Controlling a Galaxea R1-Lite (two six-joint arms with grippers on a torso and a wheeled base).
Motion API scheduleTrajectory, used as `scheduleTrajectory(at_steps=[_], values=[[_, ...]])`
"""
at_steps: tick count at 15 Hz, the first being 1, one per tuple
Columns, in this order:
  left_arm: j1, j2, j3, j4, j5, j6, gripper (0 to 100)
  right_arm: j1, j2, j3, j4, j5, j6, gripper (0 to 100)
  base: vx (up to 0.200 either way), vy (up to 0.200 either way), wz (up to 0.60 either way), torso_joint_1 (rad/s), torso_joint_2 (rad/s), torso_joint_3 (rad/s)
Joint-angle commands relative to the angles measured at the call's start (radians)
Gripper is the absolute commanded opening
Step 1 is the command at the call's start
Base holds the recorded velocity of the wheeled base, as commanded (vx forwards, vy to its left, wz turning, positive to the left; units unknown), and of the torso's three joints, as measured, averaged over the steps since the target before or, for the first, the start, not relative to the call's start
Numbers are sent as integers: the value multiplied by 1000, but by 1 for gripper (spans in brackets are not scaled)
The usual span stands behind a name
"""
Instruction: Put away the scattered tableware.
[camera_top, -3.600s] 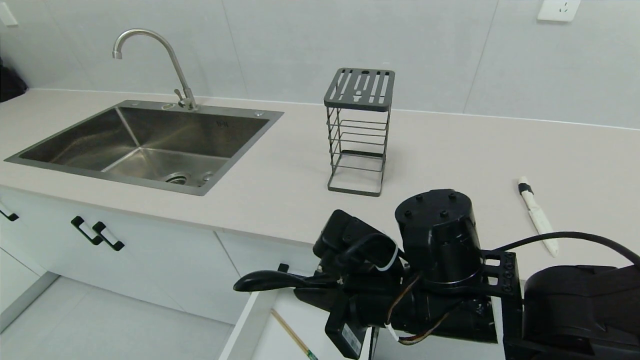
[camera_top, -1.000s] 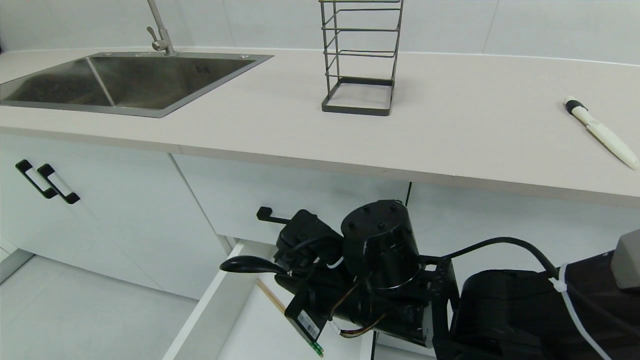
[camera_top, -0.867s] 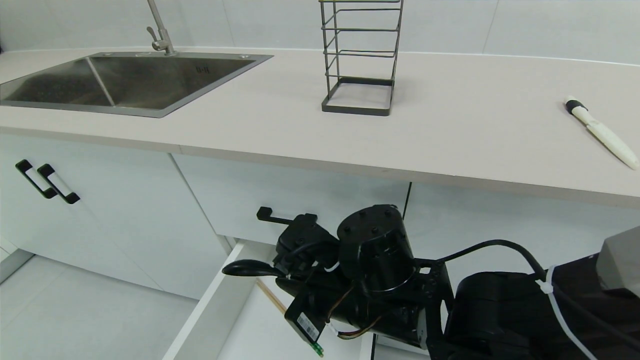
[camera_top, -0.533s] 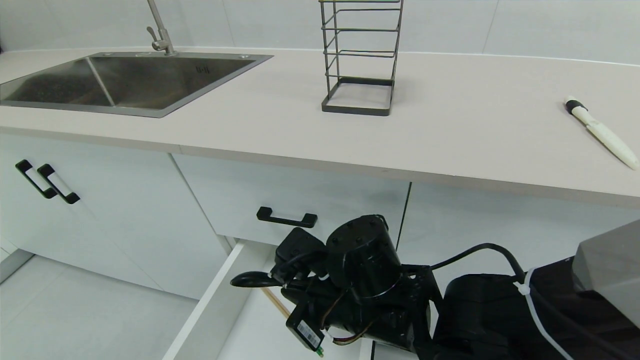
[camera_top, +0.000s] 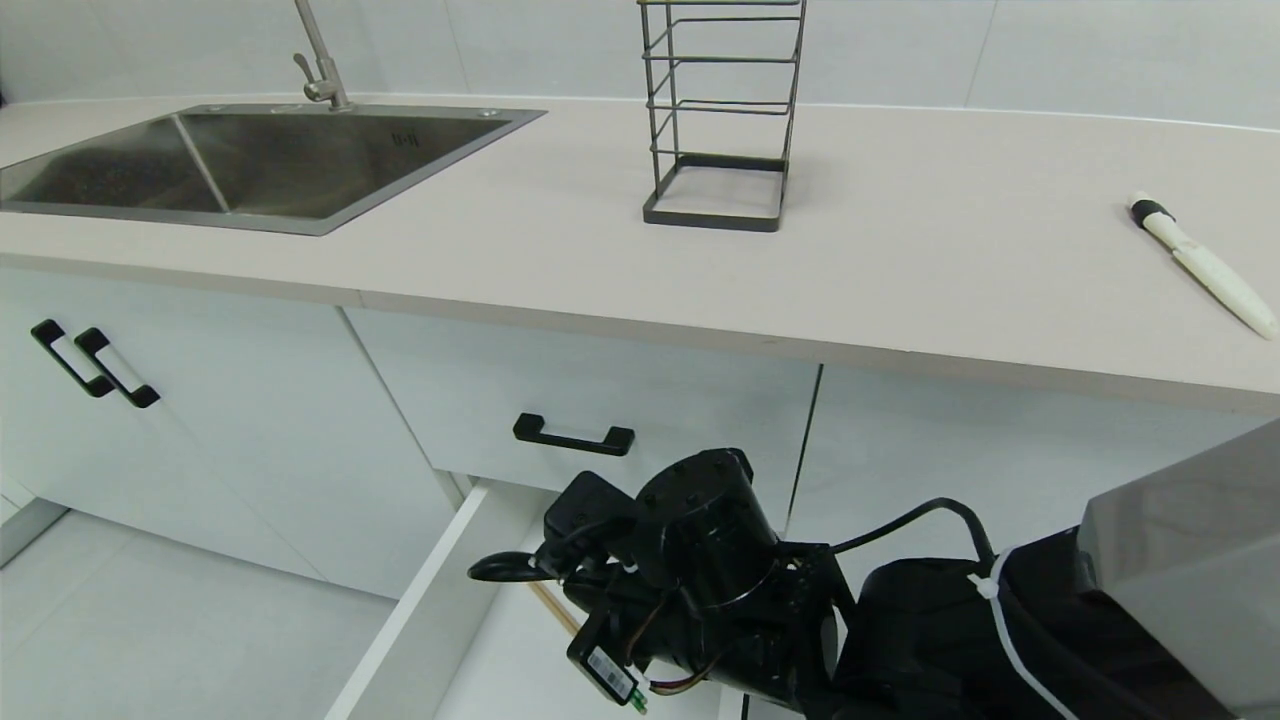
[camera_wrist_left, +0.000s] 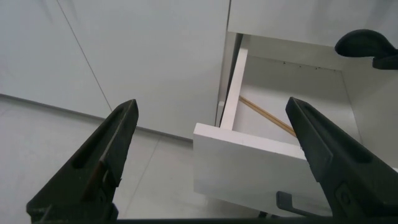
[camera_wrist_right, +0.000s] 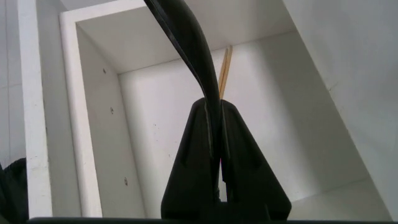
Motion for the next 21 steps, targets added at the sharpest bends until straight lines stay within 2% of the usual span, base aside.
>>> scheduleTrajectory(at_steps=[1,11,16,18,21], values=[[-1,0,0,0,0,0,100,1,89,-76,1,-21,-4,0,0,0,0,0,0,0],[-1,0,0,0,0,0,100,-5,145,-151,71,-24,9,0,0,0,0,0,0,0],[-1,0,0,0,0,0,100,-8,140,-217,225,-19,173,0,0,0,0,0,0,0],[1,0,0,0,0,0,100,-23,169,-217,216,-22,170,0,0,0,0,0,0,0],[-1,0,0,0,0,0,100,-38,214,-209,133,-24,165,0,0,0,0,0,0,0]])
